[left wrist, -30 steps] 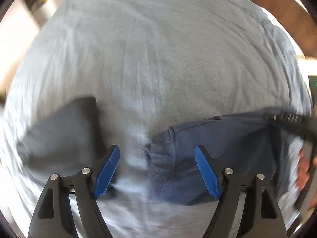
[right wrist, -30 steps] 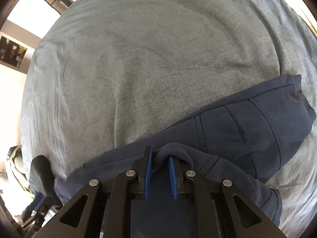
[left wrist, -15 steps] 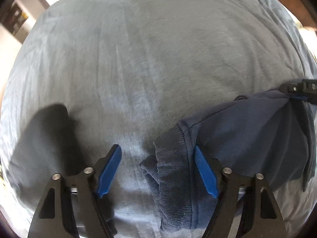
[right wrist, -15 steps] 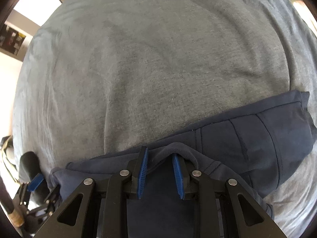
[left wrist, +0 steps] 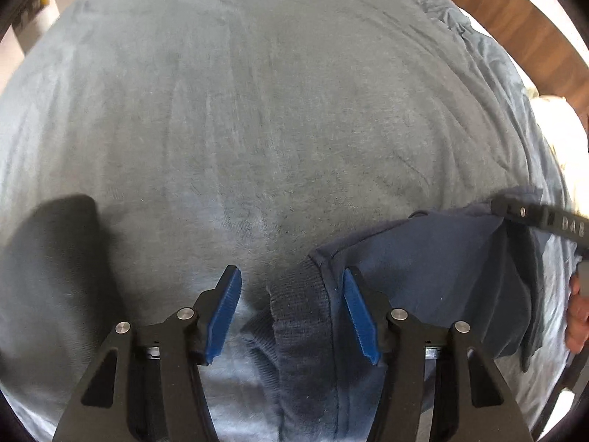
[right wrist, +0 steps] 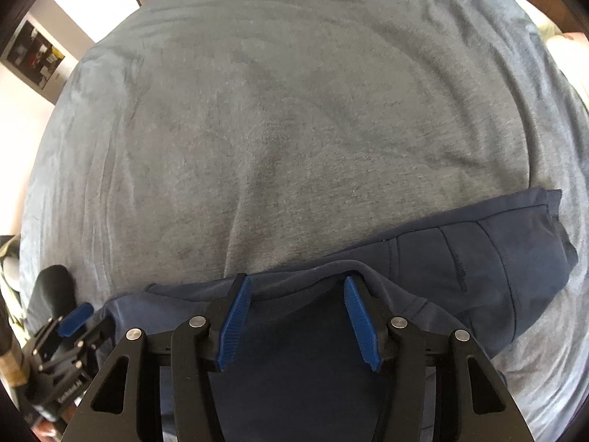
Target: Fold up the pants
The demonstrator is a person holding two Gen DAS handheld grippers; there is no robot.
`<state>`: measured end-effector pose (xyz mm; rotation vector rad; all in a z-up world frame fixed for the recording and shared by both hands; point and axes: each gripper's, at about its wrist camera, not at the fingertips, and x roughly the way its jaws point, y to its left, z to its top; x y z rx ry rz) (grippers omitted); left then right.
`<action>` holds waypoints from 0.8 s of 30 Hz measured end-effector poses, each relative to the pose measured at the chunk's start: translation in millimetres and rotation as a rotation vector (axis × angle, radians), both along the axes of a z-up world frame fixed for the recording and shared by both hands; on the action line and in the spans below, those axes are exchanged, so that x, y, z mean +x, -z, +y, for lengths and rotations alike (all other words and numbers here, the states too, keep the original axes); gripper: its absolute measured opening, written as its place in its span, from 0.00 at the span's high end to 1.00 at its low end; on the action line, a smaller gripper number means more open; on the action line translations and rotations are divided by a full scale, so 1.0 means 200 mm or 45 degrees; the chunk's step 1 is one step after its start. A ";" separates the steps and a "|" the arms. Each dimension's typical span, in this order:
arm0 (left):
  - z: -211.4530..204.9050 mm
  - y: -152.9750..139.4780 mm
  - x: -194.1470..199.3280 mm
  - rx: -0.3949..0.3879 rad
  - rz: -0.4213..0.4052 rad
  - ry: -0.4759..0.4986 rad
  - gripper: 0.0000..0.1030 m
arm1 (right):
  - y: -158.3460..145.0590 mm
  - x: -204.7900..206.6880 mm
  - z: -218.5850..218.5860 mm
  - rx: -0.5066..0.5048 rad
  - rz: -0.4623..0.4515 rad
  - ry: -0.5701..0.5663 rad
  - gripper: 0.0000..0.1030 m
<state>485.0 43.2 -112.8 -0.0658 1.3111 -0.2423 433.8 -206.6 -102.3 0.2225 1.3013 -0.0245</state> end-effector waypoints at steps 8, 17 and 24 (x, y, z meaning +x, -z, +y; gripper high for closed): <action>0.00 0.01 -0.08 -0.084 -0.017 -0.070 0.71 | 0.03 -0.04 -0.01 -0.033 0.001 -0.028 0.48; 0.00 -0.16 -0.24 0.032 -0.091 -0.109 0.76 | -0.03 -0.05 -0.07 0.027 -0.045 0.017 0.48; 0.00 -0.06 -0.20 0.071 -0.059 -0.135 0.75 | 0.08 0.05 -0.06 0.044 -0.021 0.013 0.48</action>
